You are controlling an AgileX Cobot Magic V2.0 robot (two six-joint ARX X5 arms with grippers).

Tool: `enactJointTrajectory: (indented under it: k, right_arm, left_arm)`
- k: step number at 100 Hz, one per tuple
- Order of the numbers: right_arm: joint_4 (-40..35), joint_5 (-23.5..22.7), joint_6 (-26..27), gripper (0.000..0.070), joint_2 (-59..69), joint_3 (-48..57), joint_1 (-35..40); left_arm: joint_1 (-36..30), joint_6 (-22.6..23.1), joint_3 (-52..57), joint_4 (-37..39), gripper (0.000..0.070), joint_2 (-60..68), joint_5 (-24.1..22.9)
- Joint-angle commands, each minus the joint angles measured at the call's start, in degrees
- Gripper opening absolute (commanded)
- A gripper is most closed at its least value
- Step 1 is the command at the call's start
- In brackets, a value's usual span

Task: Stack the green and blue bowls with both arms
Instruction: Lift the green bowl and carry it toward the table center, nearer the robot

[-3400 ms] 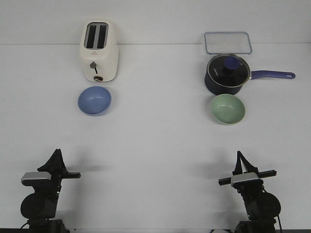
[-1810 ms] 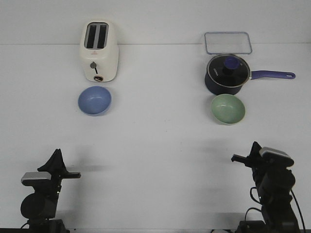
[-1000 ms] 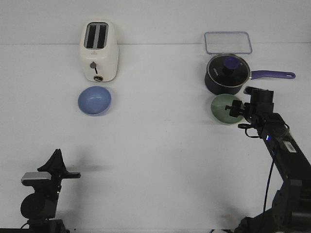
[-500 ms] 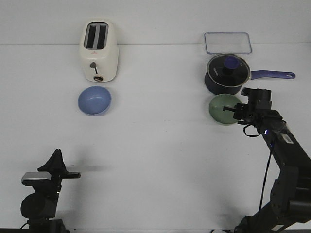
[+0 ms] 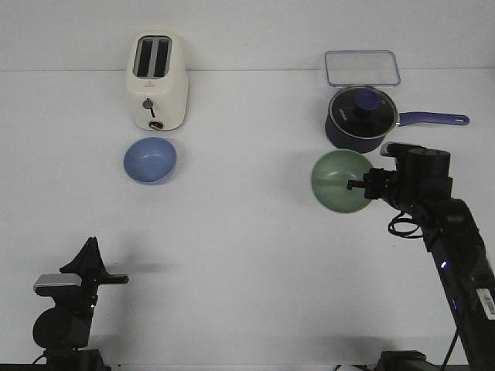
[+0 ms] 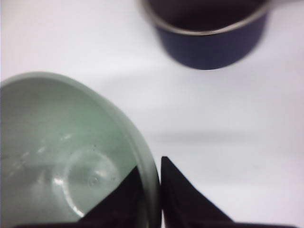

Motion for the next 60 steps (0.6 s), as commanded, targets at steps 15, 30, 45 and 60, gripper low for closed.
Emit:
enactJointTrajectory:
  k: [15,30,45,60]
  right_arm:
    - [0.04,0.61,0.61,0.0000,-3.43,-5.84,12.83]
    - [2.05,0.94,2.67,0.0000,-3.19,-10.71,22.49]
    - [5.81,5.09,6.08,0.0000,-2.34,-15.61,29.92]
    - [9.40,5.09,7.72,0.0000,-0.81,-20.09,32.30]
  left_arm:
    - [0.07,-0.48,-1.14,1.03,0.0015,-0.09,0.26]
    - [0.07,-8.55,-1.14,1.01,0.0015,-0.07,0.26]
    - [0.07,-14.32,-1.14,0.94,0.0014,-0.07,0.26]
    - [0.09,-20.22,-1.01,0.92,0.0011,-0.07,0.24]
